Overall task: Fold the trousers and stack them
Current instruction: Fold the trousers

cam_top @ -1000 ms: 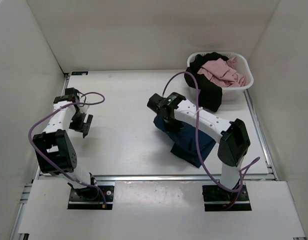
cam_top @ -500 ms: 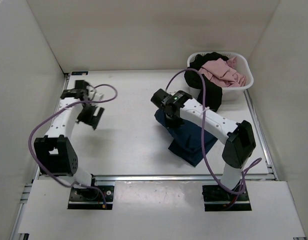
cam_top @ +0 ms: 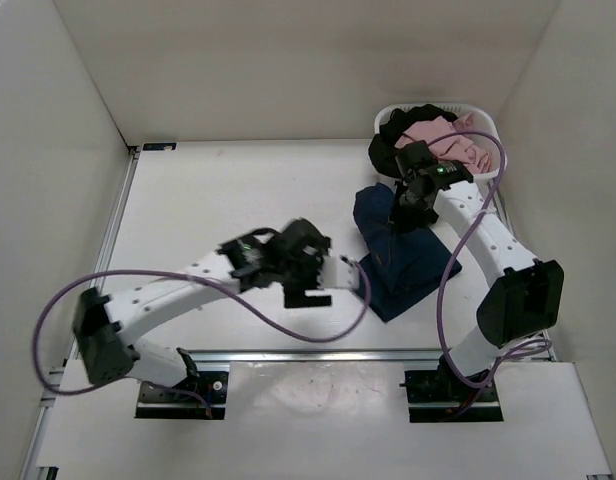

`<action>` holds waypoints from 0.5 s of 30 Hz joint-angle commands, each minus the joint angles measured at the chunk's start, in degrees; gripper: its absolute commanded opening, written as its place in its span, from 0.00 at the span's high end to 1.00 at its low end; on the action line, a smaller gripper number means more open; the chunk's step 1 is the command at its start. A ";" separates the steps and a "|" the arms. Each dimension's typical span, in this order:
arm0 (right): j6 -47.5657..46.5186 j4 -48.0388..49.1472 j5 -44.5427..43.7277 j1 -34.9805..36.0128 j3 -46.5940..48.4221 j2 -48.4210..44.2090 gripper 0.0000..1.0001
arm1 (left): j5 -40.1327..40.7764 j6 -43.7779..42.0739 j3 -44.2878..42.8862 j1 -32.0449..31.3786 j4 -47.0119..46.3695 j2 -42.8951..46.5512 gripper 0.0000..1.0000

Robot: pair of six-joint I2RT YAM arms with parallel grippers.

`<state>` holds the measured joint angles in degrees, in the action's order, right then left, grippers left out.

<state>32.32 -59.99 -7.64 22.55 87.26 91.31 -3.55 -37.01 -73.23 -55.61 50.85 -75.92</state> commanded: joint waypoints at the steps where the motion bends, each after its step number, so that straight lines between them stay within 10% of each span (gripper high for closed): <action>1: -0.06 4.44 7.28 -2.76 -1.48 -1.40 1.00 | 3.88 -2.62 3.27 -9.38 -15.30 -7.29 0.00; 15: -1.20 6.99 11.86 -8.83 -3.06 -2.54 1.00 | 2.32 -7.46 0.10 -11.02 -34.77 -32.17 0.00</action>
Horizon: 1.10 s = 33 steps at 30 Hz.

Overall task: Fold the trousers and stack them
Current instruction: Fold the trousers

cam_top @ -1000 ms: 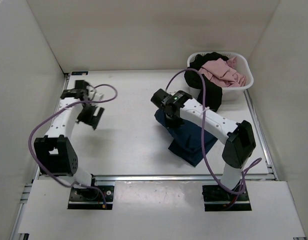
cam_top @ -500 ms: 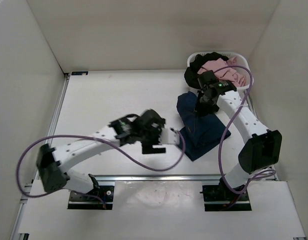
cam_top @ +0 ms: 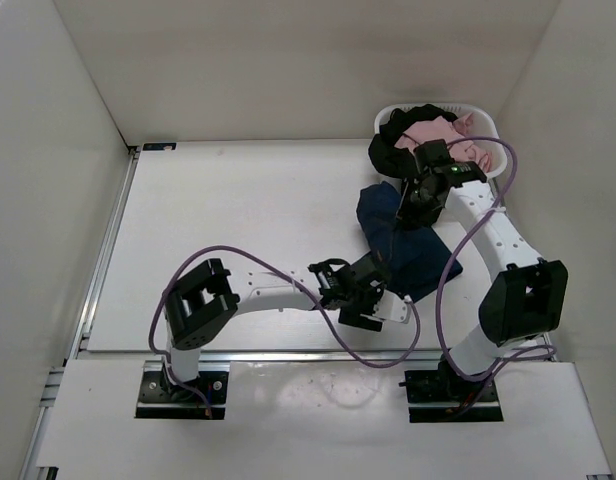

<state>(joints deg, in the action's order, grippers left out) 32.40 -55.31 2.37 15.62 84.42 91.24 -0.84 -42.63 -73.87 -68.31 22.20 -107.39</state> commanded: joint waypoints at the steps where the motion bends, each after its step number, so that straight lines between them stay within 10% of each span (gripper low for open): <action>1: -1.29 2.31 1.85 -1.91 -0.22 -2.47 1.00 | -0.39 -1.84 0.74 2.39 -6.11 -1.41 0.01; 9: -1.82 2.31 3.78 -4.28 -4.43 -5.02 1.00 | 1.28 -3.60 1.19 8.89 -8.48 -6.24 0.46; 20: -4.18 -1.64 2.46 -4.28 -4.46 -7.39 1.00 | 2.86 0.18 -5.75 19.35 -9.63 -9.93 0.62; 28: -7.44 -8.32 -0.70 -4.28 4.52 -5.73 1.00 | -1.87 4.48 -8.05 22.26 -4.98 -4.94 0.53; 33: -7.97 -8.32 -0.70 -5.33 5.14 -5.72 1.00 | -21.94 13.69 -13.23 19.97 8.72 -2.12 0.32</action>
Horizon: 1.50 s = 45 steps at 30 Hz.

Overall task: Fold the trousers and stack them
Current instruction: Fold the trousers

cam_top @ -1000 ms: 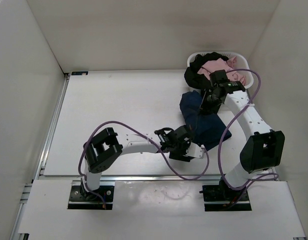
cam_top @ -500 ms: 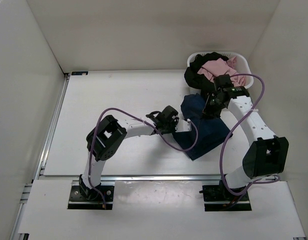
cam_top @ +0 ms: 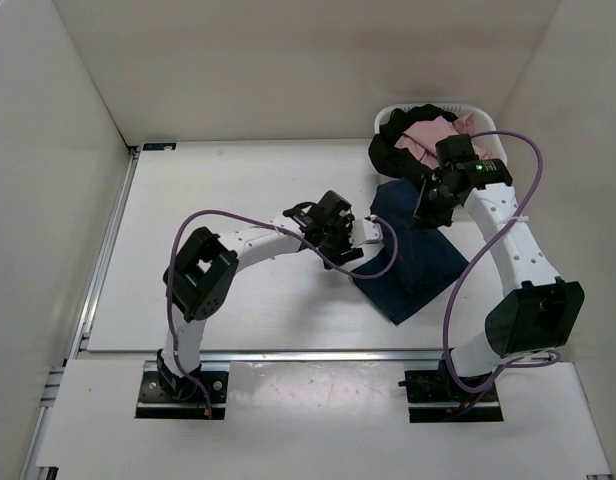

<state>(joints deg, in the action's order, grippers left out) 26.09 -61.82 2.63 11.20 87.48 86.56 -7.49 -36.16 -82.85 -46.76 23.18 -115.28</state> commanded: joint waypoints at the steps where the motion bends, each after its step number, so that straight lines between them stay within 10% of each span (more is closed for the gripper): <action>1: -1.65 -1.11 -0.96 -0.92 2.08 -1.05 1.00 | -17.28 9.86 -4.25 -1.58 9.59 5.25 0.26; 6: 0.19 1.17 -0.96 -0.92 0.76 -2.18 1.00 | -30.89 26.82 -6.43 1.85 10.13 -0.80 0.10; 17: 1.95 4.07 -0.96 -3.20 -2.49 -5.96 1.00 | -29.69 38.62 -11.90 1.15 6.18 -9.86 0.06; 24: 3.01 5.92 -0.44 -3.73 -3.90 -6.58 1.00 | -26.79 41.61 -10.75 -1.93 6.18 -14.44 0.28; 30: 3.01 5.23 -0.44 -4.87 -3.90 -6.58 1.00 | -23.37 40.83 -14.18 -1.93 7.49 -16.73 0.86; 45: -6.06 -1.64 5.26 -9.00 5.24 -5.72 1.00 | -16.00 26.79 -23.22 14.86 16.19 -14.87 0.86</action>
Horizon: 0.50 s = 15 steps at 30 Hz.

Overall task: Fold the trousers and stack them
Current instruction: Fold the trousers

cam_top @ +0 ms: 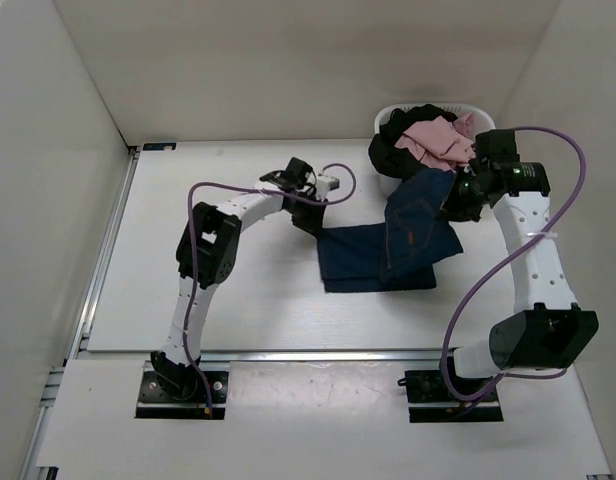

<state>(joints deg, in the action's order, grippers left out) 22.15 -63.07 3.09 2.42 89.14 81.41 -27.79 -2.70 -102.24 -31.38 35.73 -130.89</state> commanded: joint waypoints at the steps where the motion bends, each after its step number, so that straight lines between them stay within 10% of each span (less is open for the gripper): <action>1: -1.16 1.79 6.21 0.74 3.58 -0.55 1.00 | 5.46 -7.57 -6.46 -0.53 4.43 0.03 0.86; 15: 2.02 6.47 5.34 22.01 13.85 19.66 1.00 | 6.96 -10.22 -14.31 5.71 10.77 -7.27 0.86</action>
<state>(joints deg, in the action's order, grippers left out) 24.01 -56.93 6.90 22.41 97.89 100.07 -23.27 -11.51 -116.01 -27.64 44.25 -138.26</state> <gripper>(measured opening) 0.021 0.170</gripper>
